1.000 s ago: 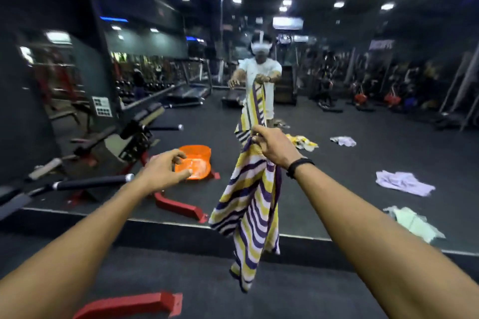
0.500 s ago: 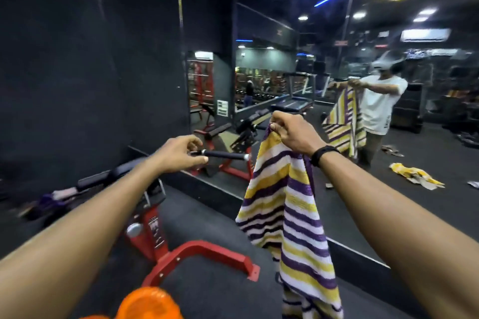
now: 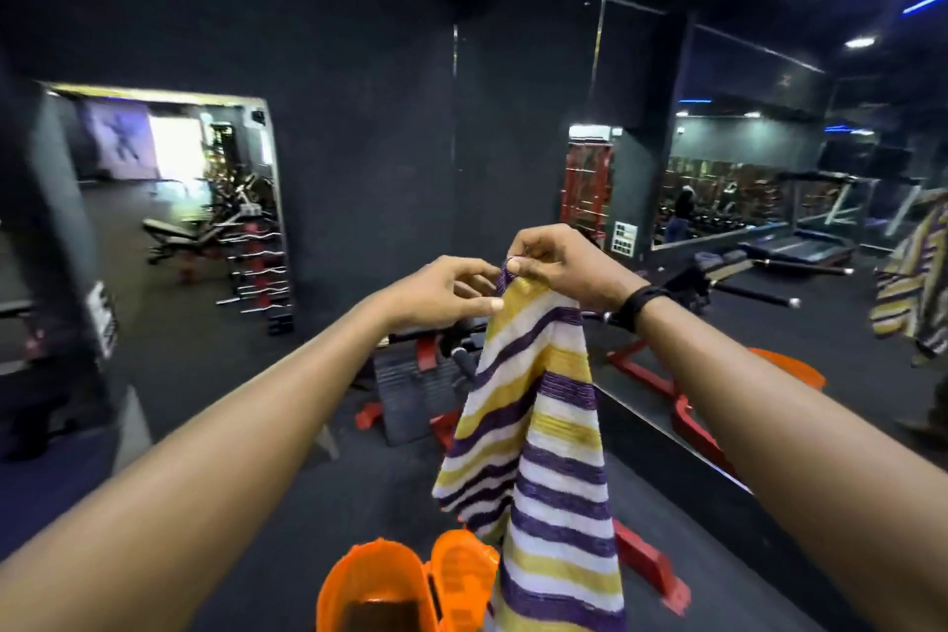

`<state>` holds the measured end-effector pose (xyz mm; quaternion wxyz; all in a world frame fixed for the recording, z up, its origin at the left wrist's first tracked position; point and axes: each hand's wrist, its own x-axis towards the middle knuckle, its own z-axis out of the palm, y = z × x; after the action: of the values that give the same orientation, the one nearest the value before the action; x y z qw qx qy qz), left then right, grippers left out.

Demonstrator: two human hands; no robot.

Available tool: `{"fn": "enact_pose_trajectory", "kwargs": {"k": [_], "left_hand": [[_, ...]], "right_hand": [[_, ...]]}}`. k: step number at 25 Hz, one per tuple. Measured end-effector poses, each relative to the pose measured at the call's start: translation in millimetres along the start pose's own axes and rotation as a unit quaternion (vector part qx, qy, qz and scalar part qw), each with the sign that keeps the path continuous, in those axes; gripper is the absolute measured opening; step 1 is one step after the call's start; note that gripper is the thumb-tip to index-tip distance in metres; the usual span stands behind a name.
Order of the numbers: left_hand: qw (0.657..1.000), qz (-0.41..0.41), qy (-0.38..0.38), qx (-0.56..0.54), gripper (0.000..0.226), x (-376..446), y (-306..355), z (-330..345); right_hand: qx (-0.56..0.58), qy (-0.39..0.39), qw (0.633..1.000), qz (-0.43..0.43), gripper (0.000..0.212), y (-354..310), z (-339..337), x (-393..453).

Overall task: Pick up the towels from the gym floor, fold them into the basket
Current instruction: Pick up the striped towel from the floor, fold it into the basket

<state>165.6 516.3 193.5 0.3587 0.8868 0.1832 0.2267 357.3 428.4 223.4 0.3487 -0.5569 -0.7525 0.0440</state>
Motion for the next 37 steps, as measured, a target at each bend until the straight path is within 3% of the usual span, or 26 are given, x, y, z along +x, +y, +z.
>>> {"fn": "enact_pose_trajectory", "kwargs": {"k": [5, 8, 11, 14, 17, 19, 21, 23, 25, 28, 30, 33, 35, 37], "left_hand": [[0.999, -0.032, 0.009, -0.026, 0.023, -48, -48, -64], [0.996, -0.078, -0.028, -0.024, 0.027, -75, -90, -110], [0.974, -0.153, -0.125, 0.109, 0.032, -98, -134, -149], [0.945, -0.212, -0.180, 0.171, 0.020, -118, -170, -181], [0.962, -0.200, -0.108, 0.153, 0.027, -128, -191, -215], [0.982, -0.171, 0.019, 0.074, 0.037, -126, -193, -228], [0.985, -0.132, 0.113, 0.001, 0.029, -115, -178, -229], [0.984, -0.096, 0.148, -0.016, 0.019, -93, -154, -224], [0.986, -0.067, 0.150, -0.002, 0.020, -68, -135, -217], [0.989, -0.069, 0.111, 0.064, 0.025, -46, -122, -215], [0.979, -0.131, 0.023, 0.152, 0.031, -48, -128, -221], [0.916, -0.286, -0.061, 0.276, 0.033, -66, -148, -231], [0.927, -0.299, -0.012, 0.227, 0.028, -78, -157, -236], [0.961, -0.254, 0.090, 0.059, 0.026, -81, -157, -236]], "right_hand": [[0.047, -0.031, 0.998, -0.027, 0.009, -50, 79, 73], [0.063, 0.002, 0.998, -0.023, 0.011, -68, 111, 104], [0.070, 0.073, 0.995, -0.004, 0.012, -66, 129, 126], [0.050, 0.098, 0.993, 0.032, 0.011, -53, 139, 141], [-0.012, 0.056, 0.995, 0.085, 0.017, -31, 147, 148], [-0.034, -0.023, 0.991, 0.124, 0.018, -12, 151, 151], [0.000, -0.115, 0.983, 0.142, 0.015, -5, 160, 157], [0.047, -0.175, 0.975, 0.132, 0.025, -14, 174, 170], [0.103, -0.215, 0.965, 0.108, 0.036, -31, 188, 187], [0.147, -0.227, 0.961, 0.052, 0.033, -43, 195, 206], [0.185, -0.211, 0.960, 0.021, 0.046, -34, 189, 210], [0.229, -0.153, 0.961, 0.017, 0.065, -1, 169, 208], [0.222, -0.136, 0.965, 0.024, 0.076, 20, 156, 204], [0.196, -0.172, 0.964, 0.047, 0.073, 35, 150, 201]]}}
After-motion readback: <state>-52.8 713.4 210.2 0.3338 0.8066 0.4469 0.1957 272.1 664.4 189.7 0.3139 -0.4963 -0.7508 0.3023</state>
